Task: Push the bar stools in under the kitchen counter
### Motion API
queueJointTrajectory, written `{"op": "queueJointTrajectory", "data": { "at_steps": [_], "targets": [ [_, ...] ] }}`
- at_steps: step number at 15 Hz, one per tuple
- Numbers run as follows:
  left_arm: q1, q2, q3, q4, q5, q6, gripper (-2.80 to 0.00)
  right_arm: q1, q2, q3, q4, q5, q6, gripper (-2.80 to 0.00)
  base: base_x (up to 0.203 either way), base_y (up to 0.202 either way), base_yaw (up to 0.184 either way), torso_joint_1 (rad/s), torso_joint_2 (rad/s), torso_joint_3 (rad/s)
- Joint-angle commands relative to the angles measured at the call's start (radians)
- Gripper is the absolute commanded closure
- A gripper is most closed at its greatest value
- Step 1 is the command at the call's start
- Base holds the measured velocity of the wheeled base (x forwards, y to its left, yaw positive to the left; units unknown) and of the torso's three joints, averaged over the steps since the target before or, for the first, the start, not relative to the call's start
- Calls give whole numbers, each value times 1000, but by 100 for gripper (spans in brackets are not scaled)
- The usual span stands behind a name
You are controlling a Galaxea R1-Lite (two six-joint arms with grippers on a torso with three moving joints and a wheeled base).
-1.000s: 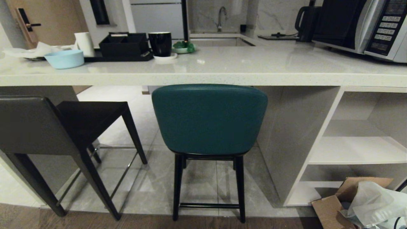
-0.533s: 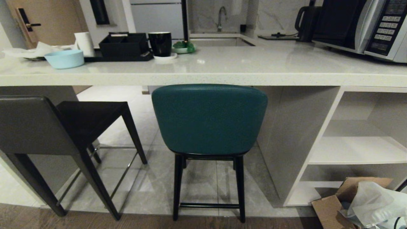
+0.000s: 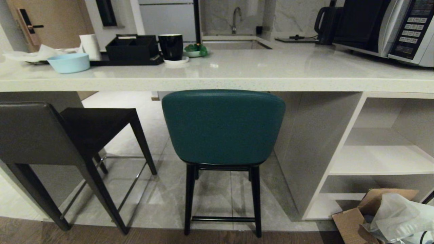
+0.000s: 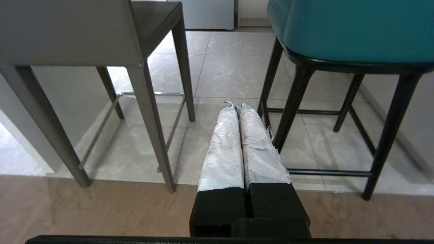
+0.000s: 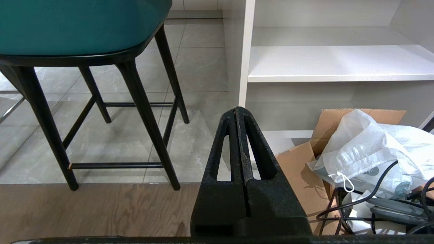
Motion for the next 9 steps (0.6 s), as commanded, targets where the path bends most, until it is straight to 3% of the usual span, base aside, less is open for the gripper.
{"op": "queueJointTrajectory", "data": {
  "at_steps": [1,3,9],
  "targets": [
    [-1,1,18,-1,3,-2,0,0,0,0,0,0,1,0,0,0,0,0,0,0],
    [-1,1,18,-2,4,-37,0,0,0,0,0,0,1,0,0,0,0,0,0,0],
    [-2,1,18,-1,4,-37,0,0,0,0,0,0,1,0,0,0,0,0,0,0]
  ]
}}
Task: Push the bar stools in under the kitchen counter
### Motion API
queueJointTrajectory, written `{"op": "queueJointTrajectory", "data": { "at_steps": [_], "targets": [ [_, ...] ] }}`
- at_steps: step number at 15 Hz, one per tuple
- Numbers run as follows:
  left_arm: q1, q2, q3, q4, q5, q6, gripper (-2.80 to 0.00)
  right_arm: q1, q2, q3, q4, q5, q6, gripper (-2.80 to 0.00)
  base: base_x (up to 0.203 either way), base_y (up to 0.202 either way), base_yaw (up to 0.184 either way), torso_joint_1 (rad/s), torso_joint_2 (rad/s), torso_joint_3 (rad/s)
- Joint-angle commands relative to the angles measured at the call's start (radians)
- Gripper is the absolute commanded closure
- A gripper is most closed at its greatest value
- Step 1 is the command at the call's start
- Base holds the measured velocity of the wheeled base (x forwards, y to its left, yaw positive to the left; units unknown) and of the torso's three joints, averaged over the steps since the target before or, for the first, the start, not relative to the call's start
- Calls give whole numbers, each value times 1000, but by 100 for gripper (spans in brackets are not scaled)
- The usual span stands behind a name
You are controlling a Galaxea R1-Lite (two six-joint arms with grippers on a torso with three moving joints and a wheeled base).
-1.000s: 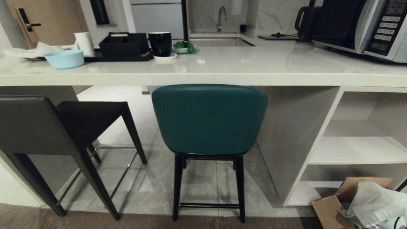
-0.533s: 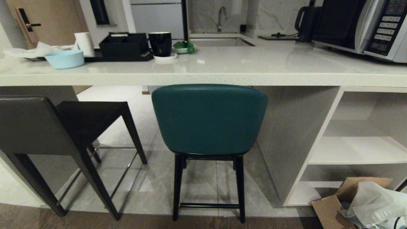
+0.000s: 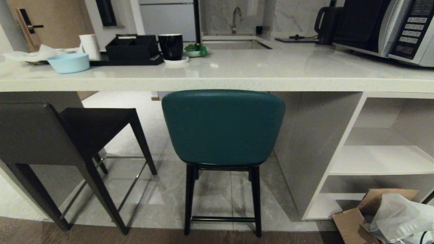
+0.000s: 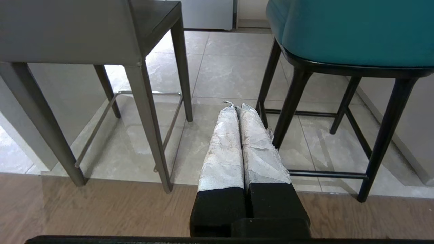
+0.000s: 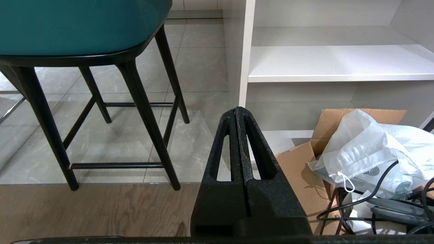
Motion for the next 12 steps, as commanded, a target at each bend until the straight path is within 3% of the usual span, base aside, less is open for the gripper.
{"op": "queueJointTrajectory", "data": {
  "at_steps": [1,12],
  "targets": [
    [0,1,18,-1,0,0,0,0,0,0,0,0,0,0,0,0,0,0,0,0],
    [0,1,18,-1,0,0,0,0,0,-2,0,-1,6,0,0,0,0,0,0,0]
  ]
}}
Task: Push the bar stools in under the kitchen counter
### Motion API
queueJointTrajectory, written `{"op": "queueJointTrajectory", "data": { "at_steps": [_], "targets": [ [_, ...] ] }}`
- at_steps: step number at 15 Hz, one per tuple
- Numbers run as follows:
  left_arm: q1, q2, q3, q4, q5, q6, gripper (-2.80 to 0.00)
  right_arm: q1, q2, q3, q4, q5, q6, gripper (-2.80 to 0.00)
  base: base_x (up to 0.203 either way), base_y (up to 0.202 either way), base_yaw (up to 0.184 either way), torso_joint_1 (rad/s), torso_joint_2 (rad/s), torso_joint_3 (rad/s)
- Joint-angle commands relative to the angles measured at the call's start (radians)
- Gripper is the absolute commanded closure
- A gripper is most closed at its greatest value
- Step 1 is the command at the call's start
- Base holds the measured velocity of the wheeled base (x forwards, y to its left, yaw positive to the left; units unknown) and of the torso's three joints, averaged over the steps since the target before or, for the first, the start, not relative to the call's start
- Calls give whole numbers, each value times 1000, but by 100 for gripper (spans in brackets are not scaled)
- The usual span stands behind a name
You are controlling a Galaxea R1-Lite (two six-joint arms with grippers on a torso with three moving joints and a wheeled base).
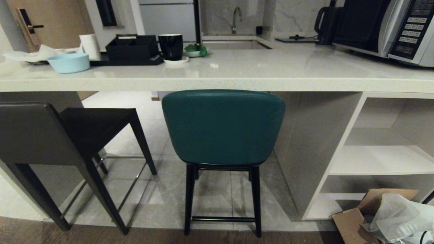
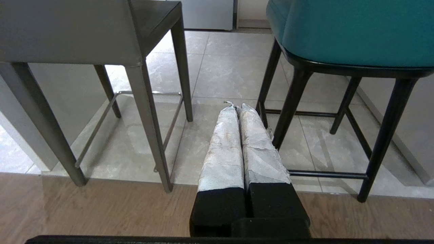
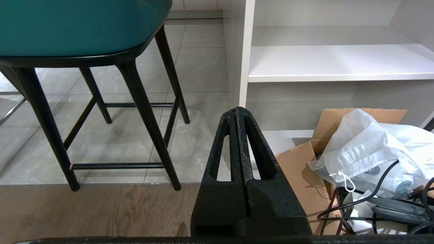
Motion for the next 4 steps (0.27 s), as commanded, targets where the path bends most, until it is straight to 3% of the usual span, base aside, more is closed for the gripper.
{"op": "queueJointTrajectory", "data": {
  "at_steps": [1,4],
  "targets": [
    [0,1,18,-1,0,0,0,0,0,0,0,-1,1,0,0,0,0,0,0,0],
    [0,1,18,-1,0,0,0,0,0,0,0,-1,1,0,0,0,0,0,0,0]
  ]
}}
